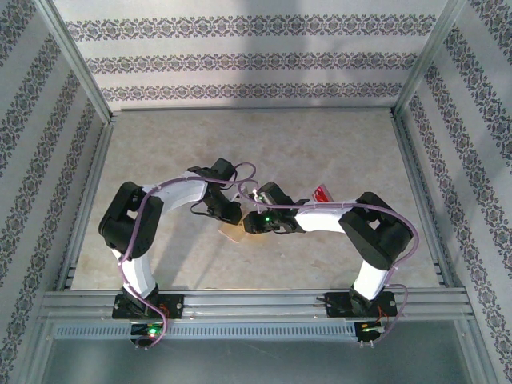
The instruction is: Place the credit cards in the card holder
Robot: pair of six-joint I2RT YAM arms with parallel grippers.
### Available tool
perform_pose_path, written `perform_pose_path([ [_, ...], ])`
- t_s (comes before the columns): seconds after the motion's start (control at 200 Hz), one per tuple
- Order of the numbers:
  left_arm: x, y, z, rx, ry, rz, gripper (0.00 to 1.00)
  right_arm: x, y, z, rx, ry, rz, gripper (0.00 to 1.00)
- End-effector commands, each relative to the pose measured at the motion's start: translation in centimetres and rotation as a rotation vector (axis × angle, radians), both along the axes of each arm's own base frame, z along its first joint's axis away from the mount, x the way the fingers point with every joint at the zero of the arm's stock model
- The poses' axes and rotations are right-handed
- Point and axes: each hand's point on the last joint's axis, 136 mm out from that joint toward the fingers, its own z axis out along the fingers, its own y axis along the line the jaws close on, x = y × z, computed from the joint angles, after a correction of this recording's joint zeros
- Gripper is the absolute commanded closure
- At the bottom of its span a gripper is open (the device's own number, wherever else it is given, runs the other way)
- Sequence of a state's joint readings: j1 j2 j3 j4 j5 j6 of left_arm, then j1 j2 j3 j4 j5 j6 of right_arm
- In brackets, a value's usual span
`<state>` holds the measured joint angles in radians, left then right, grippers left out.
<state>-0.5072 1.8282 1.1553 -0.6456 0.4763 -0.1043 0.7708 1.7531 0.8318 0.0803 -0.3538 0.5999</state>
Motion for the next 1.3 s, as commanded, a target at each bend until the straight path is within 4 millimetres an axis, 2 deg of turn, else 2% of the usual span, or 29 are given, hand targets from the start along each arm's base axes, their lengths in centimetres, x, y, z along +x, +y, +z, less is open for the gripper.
perform_pose_path([
  [0.0,-0.3,1.1,-1.4,0.042,0.018,0.005,0.80,0.0,0.8,-0.2,-0.009,-0.006,0.016,0.80],
  [0.12,-0.3,1.4,-1.9,0.059,0.015,0.003,0.77,0.1,1.1,-0.2,0.001,-0.005,0.019,0.80],
  [0.375,-0.8,1.0,-1.8,0.029,0.035,0.001,0.76,0.3,2.0,-0.1,0.016,-0.007,0.025,0.81],
  [0.58,-0.5,2.1,-2.6,0.091,0.006,0.005,0.84,0.5,2.4,0.2,0.036,-0.012,0.019,0.81],
  [0.8,-0.6,2.4,-3.4,0.104,0.016,0.012,0.84,0.8,3.0,1.7,0.077,-0.027,0.023,0.79],
  [1.104,-0.6,2.0,-3.2,0.071,0.036,0.027,0.84,1.3,3.8,0.2,0.073,0.000,0.023,0.80],
  [1.294,-0.4,1.7,-2.5,0.016,0.063,0.053,0.85,1.5,4.6,0.4,0.080,-0.008,0.022,0.81],
])
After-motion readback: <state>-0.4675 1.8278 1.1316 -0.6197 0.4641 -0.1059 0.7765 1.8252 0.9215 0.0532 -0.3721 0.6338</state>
